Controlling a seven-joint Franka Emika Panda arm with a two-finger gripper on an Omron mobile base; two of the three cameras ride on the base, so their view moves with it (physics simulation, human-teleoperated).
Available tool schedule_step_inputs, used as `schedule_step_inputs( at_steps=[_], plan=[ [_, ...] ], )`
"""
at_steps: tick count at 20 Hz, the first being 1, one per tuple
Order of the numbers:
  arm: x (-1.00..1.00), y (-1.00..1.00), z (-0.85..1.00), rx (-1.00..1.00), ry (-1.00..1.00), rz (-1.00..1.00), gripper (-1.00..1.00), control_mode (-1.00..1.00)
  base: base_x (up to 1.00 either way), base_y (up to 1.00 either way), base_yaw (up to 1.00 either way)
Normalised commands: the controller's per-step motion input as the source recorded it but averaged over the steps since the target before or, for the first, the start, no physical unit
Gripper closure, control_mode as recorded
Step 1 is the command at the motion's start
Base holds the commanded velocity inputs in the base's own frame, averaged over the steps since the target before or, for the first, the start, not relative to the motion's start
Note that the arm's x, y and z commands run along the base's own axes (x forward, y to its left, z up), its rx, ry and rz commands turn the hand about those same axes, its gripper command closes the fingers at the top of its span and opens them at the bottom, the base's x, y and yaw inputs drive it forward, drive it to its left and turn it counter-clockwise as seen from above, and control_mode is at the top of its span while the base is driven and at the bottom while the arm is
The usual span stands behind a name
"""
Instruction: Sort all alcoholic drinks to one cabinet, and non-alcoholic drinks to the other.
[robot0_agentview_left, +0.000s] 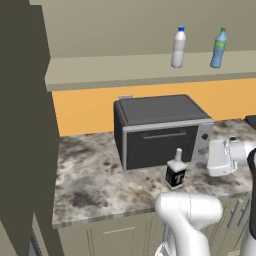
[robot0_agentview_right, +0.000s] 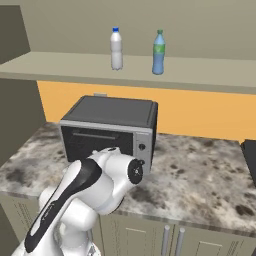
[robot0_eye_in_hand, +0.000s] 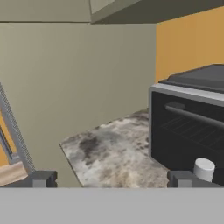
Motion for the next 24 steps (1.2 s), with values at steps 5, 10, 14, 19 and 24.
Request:
schedule_step_inputs(
  at_steps=[5,10,14,19,24],
  plan=[
    [0.35,0.0,-0.11,0.0,0.0,-0.11,-1.0,-1.0,0.0,0.0,0.0],
    [0.29,-0.01,-0.26,0.0,0.0,-0.03,-1.0,-1.0,0.0,0.0,0.0],
    [0.26,-0.06,-0.34,0.02,0.0,0.0,-1.0,-1.0,0.0,0.0,0.0],
    [0.26,-0.02,-0.3,0.02,0.0,0.0,-1.0,-1.0,0.0,0.0,0.0],
    [0.25,-0.01,-0.24,0.03,0.0,0.0,-1.0,-1.0,0.0,0.0,0.0]
  ],
)
